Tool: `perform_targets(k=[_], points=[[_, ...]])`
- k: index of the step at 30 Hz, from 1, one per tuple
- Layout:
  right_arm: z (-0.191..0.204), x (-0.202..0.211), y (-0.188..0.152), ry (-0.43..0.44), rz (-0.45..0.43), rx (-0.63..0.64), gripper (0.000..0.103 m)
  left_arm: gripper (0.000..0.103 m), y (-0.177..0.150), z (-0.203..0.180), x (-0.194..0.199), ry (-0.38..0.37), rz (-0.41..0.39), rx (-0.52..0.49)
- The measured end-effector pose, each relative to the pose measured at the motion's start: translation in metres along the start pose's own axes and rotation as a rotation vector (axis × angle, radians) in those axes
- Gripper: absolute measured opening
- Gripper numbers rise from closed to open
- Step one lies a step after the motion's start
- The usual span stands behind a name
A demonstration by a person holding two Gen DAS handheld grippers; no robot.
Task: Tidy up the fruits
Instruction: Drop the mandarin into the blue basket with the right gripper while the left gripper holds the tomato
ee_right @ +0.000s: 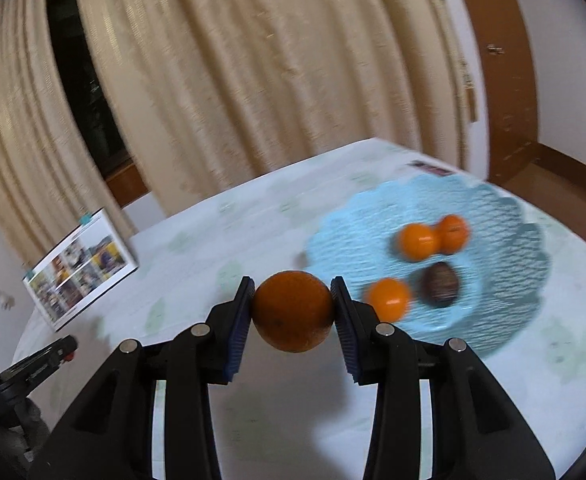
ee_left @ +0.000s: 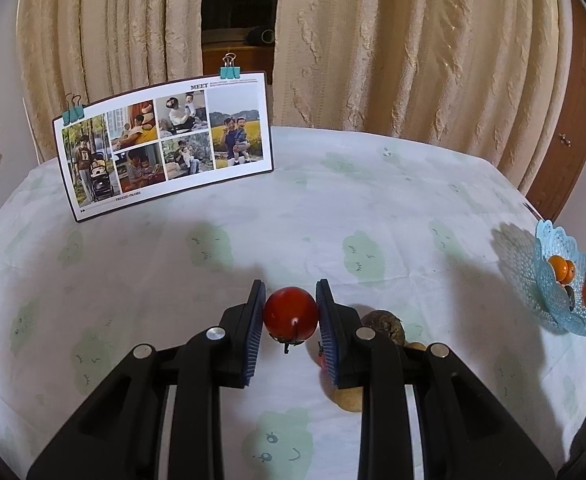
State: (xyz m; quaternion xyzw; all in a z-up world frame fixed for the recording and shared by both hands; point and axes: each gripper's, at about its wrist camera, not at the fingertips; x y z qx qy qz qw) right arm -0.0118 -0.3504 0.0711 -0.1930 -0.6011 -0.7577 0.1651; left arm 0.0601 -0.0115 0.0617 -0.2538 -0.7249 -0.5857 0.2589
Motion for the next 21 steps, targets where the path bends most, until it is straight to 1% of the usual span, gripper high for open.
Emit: perform_targets(k=[3,8,13,16,17,18,21], points=[[-0.022,0.006,-0.002,-0.058,-0.011,-0.015,0.041,0.026,-0.001,-0.005,0.001,-0.002,0.002,-0.011],[-0.054,0.009,-0.011,-0.105,-0.004,-0.064,0.041,0.026,-0.002,-0.018,0.002,-0.014,0.005,-0.029],[-0.069,0.007,-0.018,-0.131,0.003,-0.079,0.041,0.026,-0.003,-0.036,0.005,-0.026,0.001,-0.058],[-0.075,0.01,-0.022,-0.146,-0.016,-0.087,0.042,0.026,-0.003,-0.048,0.008,-0.033,-0.005,-0.078],[-0.076,0.011,-0.022,-0.148,-0.025,-0.09,0.045,0.026,-0.003,-0.052,0.01,-0.036,-0.007,-0.085],[-0.079,0.013,-0.022,-0.15,-0.04,-0.096,0.053,0.026,-0.003,-0.056,0.01,-0.039,-0.008,-0.091],[-0.086,0.021,-0.024,-0.194,-0.086,-0.107,0.053,0.026,-0.002,-0.072,0.013,-0.055,-0.013,-0.118]])
Point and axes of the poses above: each gripper's, at about its wrist camera, not at the fingertips, and x roughly against the way its jaws point, z to its left, y to its top, and after that the axes turned 9 degrees about x, right-handed
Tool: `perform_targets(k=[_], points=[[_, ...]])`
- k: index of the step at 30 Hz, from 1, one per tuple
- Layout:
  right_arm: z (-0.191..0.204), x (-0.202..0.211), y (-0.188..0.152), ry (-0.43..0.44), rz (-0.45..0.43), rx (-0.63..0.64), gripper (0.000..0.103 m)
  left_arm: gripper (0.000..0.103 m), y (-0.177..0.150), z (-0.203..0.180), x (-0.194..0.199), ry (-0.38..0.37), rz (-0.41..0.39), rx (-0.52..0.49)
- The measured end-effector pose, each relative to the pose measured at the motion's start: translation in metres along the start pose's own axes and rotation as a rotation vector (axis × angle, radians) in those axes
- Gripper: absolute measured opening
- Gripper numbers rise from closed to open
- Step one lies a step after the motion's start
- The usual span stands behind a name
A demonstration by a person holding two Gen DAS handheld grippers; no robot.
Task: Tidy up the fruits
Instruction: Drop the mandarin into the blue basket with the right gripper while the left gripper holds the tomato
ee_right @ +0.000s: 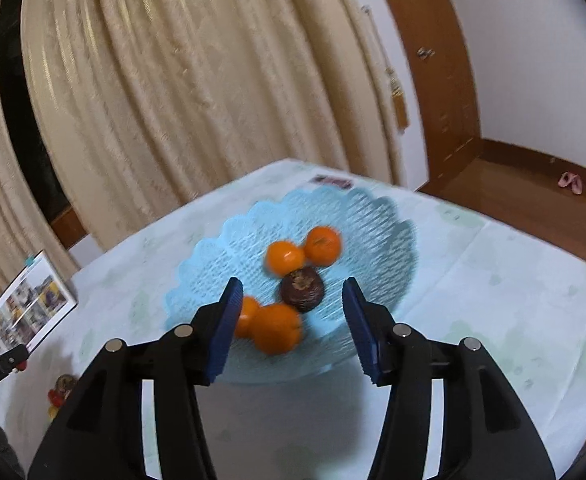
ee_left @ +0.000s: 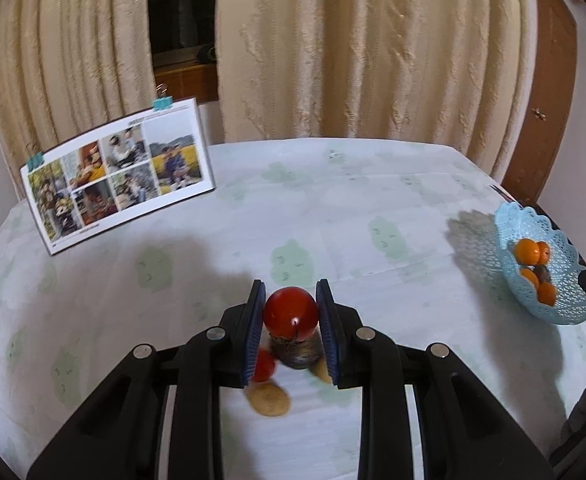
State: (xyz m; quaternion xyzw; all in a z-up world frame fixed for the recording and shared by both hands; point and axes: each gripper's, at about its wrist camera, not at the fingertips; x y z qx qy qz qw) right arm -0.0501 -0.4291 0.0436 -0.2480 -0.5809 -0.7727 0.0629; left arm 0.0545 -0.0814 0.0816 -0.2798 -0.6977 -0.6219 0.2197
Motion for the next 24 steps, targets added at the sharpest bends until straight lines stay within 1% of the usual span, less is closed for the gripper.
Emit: perform_targets(k=[3,7,8,9,10,14,18,21,24], points=[[-0.007,0.005,-0.001,-0.062,-0.046,-0.007,0.053,0.026,0.002,-0.019,0.001,-0.02,-0.005,-0.034],[-0.015,0.012,-0.003,-0.103,-0.094,-0.03,0.053,0.026,0.004,-0.047,0.002,-0.056,-0.007,-0.082],[-0.016,0.013,-0.002,-0.106,-0.101,-0.034,0.055,0.026,0.005,-0.056,0.002,-0.075,-0.007,-0.096],[-0.017,0.014,-0.003,-0.108,-0.108,-0.039,0.059,0.026,0.006,-0.064,0.002,-0.092,-0.006,-0.106],[-0.018,0.016,-0.003,-0.111,-0.117,-0.046,0.061,0.026,0.008,-0.071,0.002,-0.107,-0.005,-0.114],[-0.021,0.019,-0.003,-0.114,-0.136,-0.062,0.061,0.026,0.012,-0.102,0.001,-0.168,0.001,-0.149],[-0.024,0.019,-0.003,-0.11,-0.135,-0.082,0.061,0.026,0.013,-0.126,-0.005,-0.219,0.021,-0.173],[-0.027,0.019,-0.004,-0.109,-0.136,-0.099,0.063,0.026,0.014,-0.139,-0.012,-0.248,0.047,-0.176],[-0.029,0.019,-0.005,-0.103,-0.132,-0.113,0.065,0.026,0.014,-0.149,-0.018,-0.259,0.063,-0.181]])
Point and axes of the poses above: each gripper's, at about its wrist camera, not at the fingertips, and x roughly against the way its jaws point, z to its left, y to its top, and after that the axes turned 9 degrees about x, right-handed
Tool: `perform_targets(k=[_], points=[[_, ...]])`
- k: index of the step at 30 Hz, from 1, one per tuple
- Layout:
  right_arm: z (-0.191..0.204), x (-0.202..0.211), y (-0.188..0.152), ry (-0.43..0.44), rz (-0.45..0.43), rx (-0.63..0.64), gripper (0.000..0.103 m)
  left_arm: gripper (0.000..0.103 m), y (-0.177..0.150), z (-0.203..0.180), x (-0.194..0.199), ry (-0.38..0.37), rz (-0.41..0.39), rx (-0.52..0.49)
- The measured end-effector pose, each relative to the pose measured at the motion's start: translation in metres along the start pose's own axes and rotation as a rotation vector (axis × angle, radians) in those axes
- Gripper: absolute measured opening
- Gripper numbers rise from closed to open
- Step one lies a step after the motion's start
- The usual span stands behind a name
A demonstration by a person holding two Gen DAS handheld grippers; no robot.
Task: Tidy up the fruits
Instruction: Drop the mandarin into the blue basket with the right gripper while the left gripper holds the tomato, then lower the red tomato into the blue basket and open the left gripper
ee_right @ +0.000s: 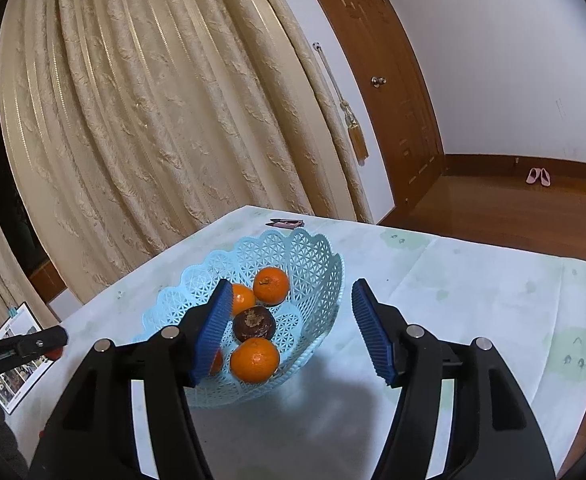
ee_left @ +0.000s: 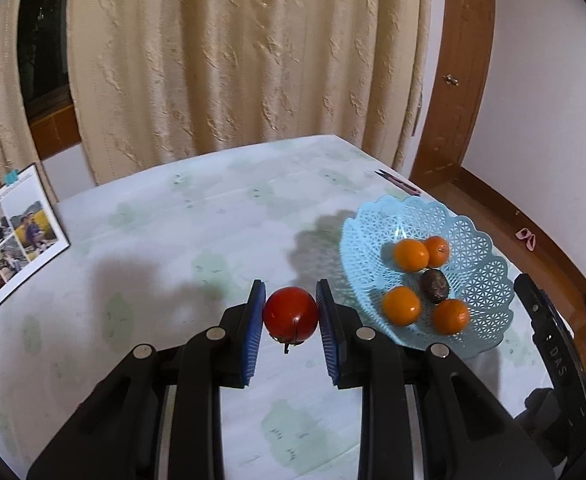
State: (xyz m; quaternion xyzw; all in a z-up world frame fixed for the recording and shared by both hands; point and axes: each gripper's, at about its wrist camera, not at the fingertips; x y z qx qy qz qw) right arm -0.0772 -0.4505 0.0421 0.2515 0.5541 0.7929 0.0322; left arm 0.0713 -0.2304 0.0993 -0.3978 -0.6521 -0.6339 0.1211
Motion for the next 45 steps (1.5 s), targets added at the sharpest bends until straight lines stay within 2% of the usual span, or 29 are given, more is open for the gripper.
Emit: perform_targets(k=[14,19,20,21,23,25,33,43,45], points=[[0.001,-0.003,-0.001,0.008,0.01,-0.017,0.067,0.027,0.003,-0.06,-0.035,-0.099,0.039,-0.082],[0.001,-0.002,-0.001,0.007,0.01,-0.018,0.067,0.028,0.001,-0.066,-0.044,-0.106,0.05,-0.072],[0.0,-0.003,-0.001,0.007,0.01,-0.018,0.067,0.034,0.002,-0.064,-0.044,-0.104,0.054,-0.066],[0.0,-0.003,-0.001,0.007,0.01,-0.017,0.067,0.048,0.002,-0.063,-0.044,-0.099,0.053,-0.062],[0.0,-0.003,-0.001,0.007,0.009,-0.017,0.067,0.055,0.001,-0.058,-0.044,-0.081,0.04,-0.052],[0.0,-0.003,-0.001,0.007,0.01,-0.017,0.067,0.056,0.002,-0.052,-0.043,-0.074,0.042,-0.035],[0.0,-0.002,0.0,0.007,0.007,-0.017,0.067,0.071,0.001,-0.036,-0.03,-0.039,0.024,-0.01],[0.001,-0.002,0.0,0.007,0.004,-0.022,0.069,0.082,0.001,-0.017,-0.01,0.007,-0.006,0.013],[0.0,-0.002,-0.001,0.008,0.005,-0.027,0.073,0.084,0.001,-0.012,-0.004,0.02,-0.017,0.017]])
Point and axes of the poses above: each gripper's, at about its wrist camera, not at the fingertips, and x roughly against the way its jaws point, z to its left, y to its top, and after that the axes turned 9 degrees about x, right-handed
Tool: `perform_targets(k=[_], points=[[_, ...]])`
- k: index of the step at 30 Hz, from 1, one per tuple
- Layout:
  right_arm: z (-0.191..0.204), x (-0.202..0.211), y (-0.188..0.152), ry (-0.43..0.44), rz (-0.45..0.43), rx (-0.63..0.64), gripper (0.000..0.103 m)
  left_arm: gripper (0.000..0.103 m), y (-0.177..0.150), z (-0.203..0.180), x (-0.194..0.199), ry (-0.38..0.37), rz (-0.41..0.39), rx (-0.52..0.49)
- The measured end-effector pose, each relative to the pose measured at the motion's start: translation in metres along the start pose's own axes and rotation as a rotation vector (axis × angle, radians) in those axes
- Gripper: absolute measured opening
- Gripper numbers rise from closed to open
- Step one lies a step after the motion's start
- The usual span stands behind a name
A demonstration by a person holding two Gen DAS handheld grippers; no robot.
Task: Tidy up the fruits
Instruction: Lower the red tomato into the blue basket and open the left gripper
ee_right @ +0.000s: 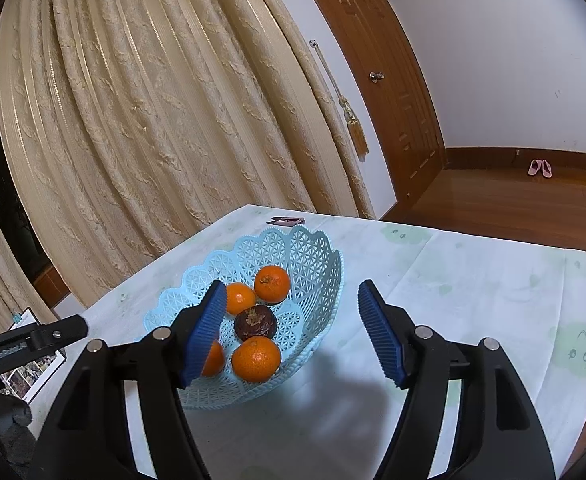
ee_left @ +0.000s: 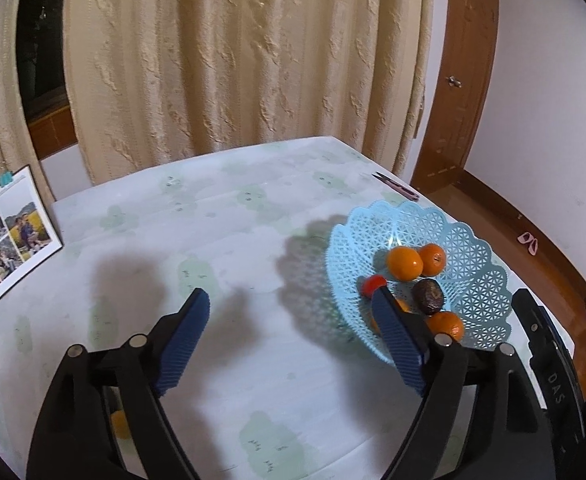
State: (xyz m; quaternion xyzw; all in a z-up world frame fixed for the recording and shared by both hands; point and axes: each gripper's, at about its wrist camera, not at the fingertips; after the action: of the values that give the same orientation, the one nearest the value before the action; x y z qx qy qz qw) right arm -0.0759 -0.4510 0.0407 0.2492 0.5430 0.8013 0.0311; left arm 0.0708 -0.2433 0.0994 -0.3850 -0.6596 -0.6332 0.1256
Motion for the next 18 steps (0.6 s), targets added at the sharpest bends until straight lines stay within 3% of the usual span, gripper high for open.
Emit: perform_targets(k=[18], points=[[0.002,0.003,0.0,-0.001,-0.012,-0.002,0.074,0.089,-0.014,0.079,0.043,0.148,-0.048,0.08]])
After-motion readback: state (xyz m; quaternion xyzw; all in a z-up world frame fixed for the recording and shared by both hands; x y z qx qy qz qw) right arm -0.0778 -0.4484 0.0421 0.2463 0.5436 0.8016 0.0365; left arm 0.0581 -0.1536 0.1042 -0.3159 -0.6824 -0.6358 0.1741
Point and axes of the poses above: each gripper's, at about its wrist camera, not at the fingertips, and x roughly against the way its jaws point, z to its left, y to its top, and after that the axes turned 9 degrees about x, right-handed
